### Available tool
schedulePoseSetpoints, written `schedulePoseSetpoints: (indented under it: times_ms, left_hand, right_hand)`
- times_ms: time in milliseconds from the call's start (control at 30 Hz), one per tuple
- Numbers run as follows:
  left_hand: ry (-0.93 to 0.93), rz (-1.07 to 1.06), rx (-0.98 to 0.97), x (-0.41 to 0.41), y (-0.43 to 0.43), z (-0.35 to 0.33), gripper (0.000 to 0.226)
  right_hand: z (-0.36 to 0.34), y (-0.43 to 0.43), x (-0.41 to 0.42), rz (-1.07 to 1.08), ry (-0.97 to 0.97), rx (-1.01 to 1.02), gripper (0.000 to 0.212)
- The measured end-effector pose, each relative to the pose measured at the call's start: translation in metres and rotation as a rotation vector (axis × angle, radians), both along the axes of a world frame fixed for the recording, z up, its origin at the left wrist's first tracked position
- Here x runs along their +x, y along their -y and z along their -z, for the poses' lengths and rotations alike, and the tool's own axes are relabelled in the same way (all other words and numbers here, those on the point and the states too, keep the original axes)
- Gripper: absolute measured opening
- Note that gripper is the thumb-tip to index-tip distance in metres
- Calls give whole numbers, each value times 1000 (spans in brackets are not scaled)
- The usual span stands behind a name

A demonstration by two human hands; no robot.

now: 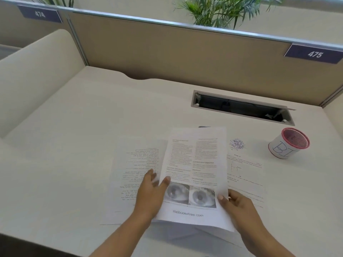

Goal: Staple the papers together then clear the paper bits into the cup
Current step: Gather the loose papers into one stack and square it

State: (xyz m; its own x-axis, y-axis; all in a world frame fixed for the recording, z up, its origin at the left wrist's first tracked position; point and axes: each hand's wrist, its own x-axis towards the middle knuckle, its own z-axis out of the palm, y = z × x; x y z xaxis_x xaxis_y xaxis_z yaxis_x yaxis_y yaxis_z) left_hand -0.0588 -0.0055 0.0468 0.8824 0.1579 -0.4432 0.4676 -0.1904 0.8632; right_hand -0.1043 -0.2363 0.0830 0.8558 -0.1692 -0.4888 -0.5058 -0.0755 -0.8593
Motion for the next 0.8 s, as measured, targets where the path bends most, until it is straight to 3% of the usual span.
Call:
schedulePoseSetpoints:
  times_ms: [33,100,267,433,533,633,733,800]
  left_hand:
    - [-69,-9,-100,-2,-2,-2,31]
    - [-123,11,-179,-8,-7,-8,18]
    - [-85,-58,-144,-14,-27,-5,21]
    - [-49,-176,-169,-16,-46,-2,19]
    - [-38,-230,-178,-21,-54,-1,19]
    - [-47,-233,-178,-26,-58,2,19]
    - [-46,-244,-186,-28,-56,2,20]
    - [-40,-252,-191,-28,-53,1,20]
  right_hand:
    - [-1,-1,-4,3,0,30,18]
    - [-1,-3,-10,-10,12,49,19]
    - [6,-2,-13,-148,21,-97,14]
    - [23,26,-16,-102,55,-466,18]
    - [33,55,-21,-35,24,-747,40]
    - [41,79,-25,-73,-149,-1111,74]
    - [41,87,-25,-91,-374,-1165,88]
    - [43,88,-24,-106,-421,-1164,91]
